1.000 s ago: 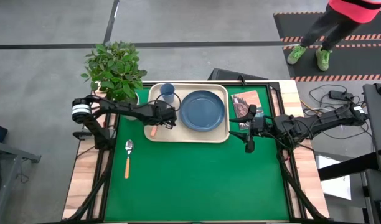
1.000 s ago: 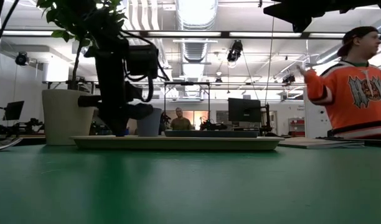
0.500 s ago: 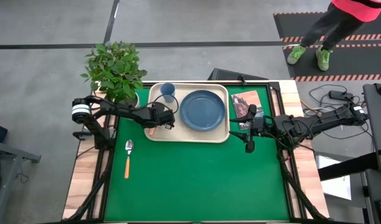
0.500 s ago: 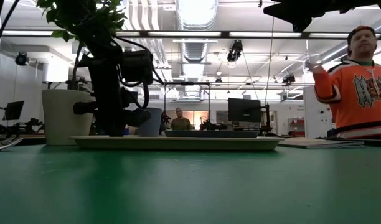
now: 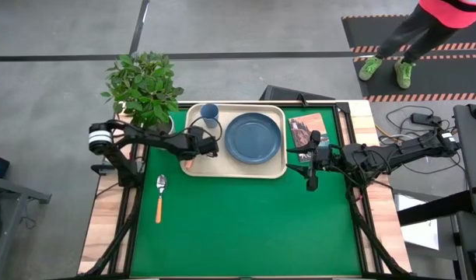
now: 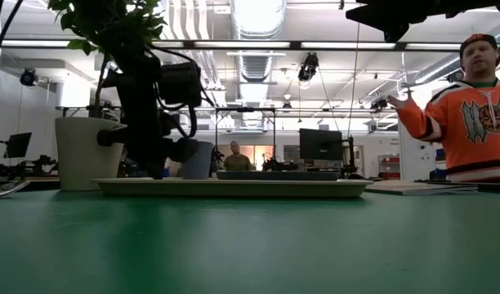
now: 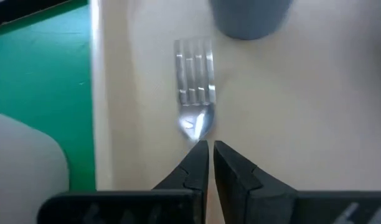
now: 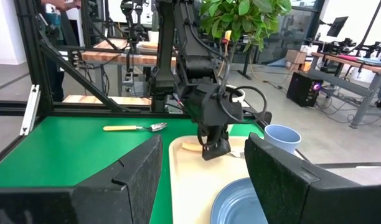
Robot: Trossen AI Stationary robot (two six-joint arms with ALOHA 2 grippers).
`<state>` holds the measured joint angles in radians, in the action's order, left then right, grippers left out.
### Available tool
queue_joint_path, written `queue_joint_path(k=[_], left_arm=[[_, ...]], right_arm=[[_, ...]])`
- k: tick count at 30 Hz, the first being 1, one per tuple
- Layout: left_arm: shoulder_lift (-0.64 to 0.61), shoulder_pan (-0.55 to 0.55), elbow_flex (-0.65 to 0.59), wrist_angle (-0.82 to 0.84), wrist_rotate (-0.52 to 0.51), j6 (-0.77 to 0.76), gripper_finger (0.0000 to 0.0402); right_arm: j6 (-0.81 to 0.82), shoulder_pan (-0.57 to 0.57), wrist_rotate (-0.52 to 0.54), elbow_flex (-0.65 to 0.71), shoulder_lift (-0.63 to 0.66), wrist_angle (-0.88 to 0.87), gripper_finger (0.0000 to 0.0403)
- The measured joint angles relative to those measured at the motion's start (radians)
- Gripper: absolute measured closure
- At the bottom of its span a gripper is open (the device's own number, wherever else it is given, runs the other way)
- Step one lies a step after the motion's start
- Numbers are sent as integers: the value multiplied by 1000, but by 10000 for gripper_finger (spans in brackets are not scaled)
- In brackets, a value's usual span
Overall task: Pick and place plate/cup/fork/spoon on tray
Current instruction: Put the orange spoon on the white food tray beside the orange fork
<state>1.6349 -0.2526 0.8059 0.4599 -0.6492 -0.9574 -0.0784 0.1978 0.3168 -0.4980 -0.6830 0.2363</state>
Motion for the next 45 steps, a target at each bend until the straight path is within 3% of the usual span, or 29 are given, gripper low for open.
queue_joint_path(k=[7, 15, 21, 26, 32, 37, 45], left_arm=[[-81, 45, 14, 1, 97, 102, 394], [-223, 147, 10, 0, 247, 102, 394], [-318, 247, 8, 1, 441, 96, 394], [-362, 340, 1, 56, 611, -38, 394], [-353, 486, -2, 410, 764, -389, 394], [-354, 599, -16, 612, 779, -635, 394], [-354, 666, -110, 640, 770, -687, 394]], right_arm=[[0, 0, 0, 0, 0, -1, 188], [0, 0, 0, 0, 0, -1, 188], [0, 0, 0, 0, 0, -1, 188], [13, 0, 0, 0, 0, -1, 188], [21, 0, -1, 0, 0, -6, 188], [24, 0, -1, 0, 0, -8, 188], [24, 0, -1, 0, 0, -8, 188]])
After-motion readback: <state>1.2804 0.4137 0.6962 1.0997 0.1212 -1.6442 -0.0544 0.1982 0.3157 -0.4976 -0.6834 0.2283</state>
